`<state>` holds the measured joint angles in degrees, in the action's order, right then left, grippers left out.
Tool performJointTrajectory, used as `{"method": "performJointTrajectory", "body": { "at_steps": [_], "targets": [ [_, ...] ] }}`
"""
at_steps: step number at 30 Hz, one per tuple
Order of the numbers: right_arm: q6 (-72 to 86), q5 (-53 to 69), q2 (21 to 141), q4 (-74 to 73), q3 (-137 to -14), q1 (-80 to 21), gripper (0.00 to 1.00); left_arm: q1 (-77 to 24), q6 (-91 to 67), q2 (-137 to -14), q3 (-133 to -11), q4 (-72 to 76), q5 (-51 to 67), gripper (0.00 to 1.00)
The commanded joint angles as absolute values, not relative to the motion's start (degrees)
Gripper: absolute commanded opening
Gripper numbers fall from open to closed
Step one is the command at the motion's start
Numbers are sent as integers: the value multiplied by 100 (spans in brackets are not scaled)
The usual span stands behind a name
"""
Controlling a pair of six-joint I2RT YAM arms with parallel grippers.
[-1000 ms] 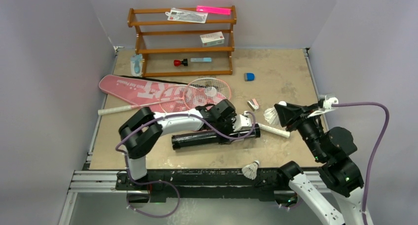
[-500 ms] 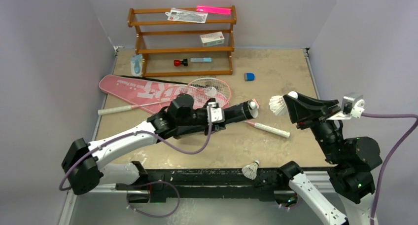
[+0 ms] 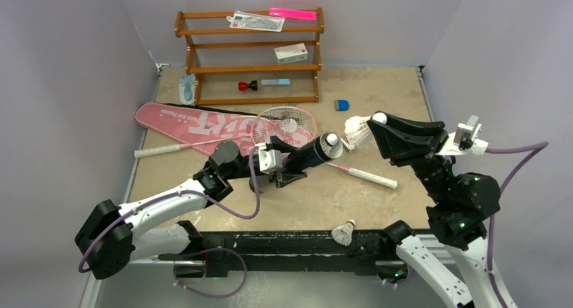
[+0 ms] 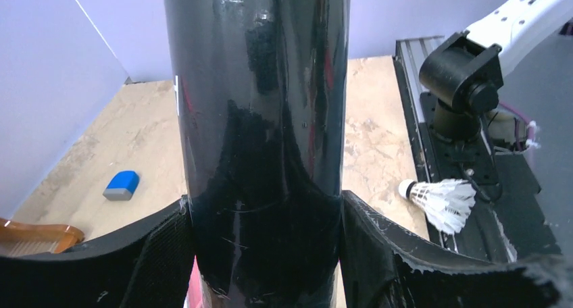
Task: Pack up the badminton gear
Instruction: Pick up the shuttle tube at the center of the board, then place the shuttlecock at the shuttle tube.
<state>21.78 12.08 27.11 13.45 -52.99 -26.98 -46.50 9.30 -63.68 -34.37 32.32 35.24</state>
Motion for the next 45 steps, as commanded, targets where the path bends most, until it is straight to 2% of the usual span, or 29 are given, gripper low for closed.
{"method": "performJointTrajectory", "body": {
  "at_steps": [1,5,34,45],
  "targets": [
    [2539,1627,2922,1941,-5270,-2707,0,-4577,129,-6349,-3322,4698,3430,44],
    [2613,1845,3085,1801,-5316,-2713,0,-4539,-459,-6552,-3115,5439,3355,44],
    [2822,1769,3764,846,-5494,-2707,0,-4624,-183,-6914,-3094,5212,3674,44],
    [2913,1870,3638,623,-5566,-2707,0,-4624,-249,-6953,-3124,5217,3665,45]
  ]
}}
